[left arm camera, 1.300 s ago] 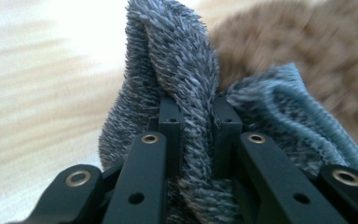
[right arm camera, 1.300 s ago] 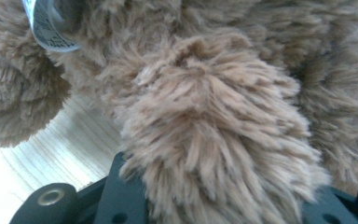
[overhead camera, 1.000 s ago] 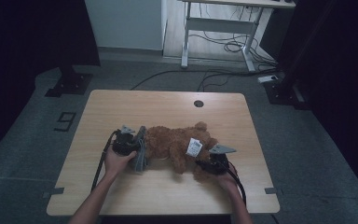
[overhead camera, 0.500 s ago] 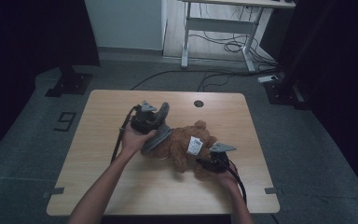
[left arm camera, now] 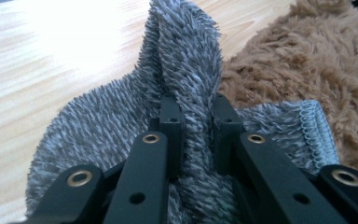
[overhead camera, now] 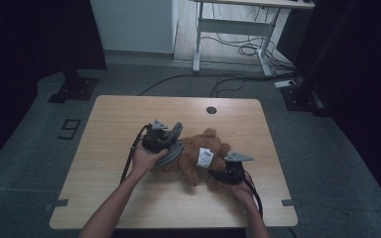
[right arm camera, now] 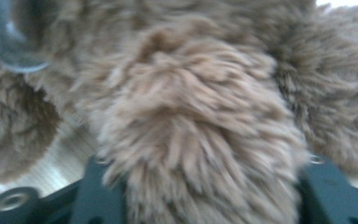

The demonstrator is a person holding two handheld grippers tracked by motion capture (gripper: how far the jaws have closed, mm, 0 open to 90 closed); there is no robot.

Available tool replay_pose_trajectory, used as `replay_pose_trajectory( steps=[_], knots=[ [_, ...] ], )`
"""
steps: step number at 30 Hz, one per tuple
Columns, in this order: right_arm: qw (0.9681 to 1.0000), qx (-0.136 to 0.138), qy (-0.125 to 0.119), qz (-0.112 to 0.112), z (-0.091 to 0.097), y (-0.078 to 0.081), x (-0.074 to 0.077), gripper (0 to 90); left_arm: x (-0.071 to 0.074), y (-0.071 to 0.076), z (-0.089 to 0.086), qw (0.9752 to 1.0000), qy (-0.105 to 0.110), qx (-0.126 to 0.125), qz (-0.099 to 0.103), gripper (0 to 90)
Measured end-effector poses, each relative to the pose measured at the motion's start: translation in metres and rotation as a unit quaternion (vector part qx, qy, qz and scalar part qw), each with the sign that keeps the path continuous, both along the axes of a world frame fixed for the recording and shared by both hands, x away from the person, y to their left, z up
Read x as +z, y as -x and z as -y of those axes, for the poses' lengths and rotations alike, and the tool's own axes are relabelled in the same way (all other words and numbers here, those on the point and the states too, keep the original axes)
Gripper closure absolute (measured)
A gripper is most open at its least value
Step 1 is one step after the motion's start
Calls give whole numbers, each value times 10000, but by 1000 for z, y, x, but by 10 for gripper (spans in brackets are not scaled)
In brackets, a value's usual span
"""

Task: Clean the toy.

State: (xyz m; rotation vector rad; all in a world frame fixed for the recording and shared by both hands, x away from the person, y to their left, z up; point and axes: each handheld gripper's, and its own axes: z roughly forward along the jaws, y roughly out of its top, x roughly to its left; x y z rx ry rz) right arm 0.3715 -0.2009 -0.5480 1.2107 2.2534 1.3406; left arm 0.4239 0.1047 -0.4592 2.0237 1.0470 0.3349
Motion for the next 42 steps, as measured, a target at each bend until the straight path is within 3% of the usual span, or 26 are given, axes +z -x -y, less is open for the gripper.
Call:
replay_pose_trajectory(
  steps=[3, 7, 13, 15, 18, 20, 24, 28, 30, 35, 39, 42],
  knots=[
    [9999, 25, -96, -69, 3, 3, 2, 401, -1, 10, -6, 9999, 119, -56, 26, 784],
    [9996, 143, -235, -4, 14, 11, 9, 297, -2, 23, -11, 9997, 201, -108, 107, 783],
    [9990, 302, -297, 108, 17, 18, 17, 249, -5, 35, -19, 9994, 287, -105, 190, 783],
    [9983, 398, -415, 129, 19, 19, 21, 230, -6, 38, -21, 9992, 335, -107, 193, 783],
    [9960, 221, -820, 269, 30, 23, 31, 227, -8, 44, -22, 9988, 390, -115, 261, 783],
    [9952, 177, -899, 354, 31, 25, 36, 226, -10, 48, -21, 9986, 407, -116, 329, 783],
    [9956, 322, -809, 359, 21, 26, 40, 223, -13, 55, -22, 9981, 451, -133, 392, 783],
    [9968, 633, -461, 155, -4, 24, 28, 214, -16, 66, -25, 9977, 460, -218, 444, 784],
    [9970, 650, -412, 128, -6, 23, 26, 219, -18, 71, -27, 9976, 454, -238, 473, 783],
    [9965, 830, 36, 104, -14, 27, 19, 329, -25, 83, -31, 9962, 653, -330, 468, 784],
    [9961, 680, 548, 147, -23, 28, 11, 437, -28, 91, -28, 9960, 572, -397, 559, 785],
    [9955, 544, 685, 361, -27, 25, 8, 472, -27, 90, -25, 9963, 353, -347, 707, 784]
  ],
)
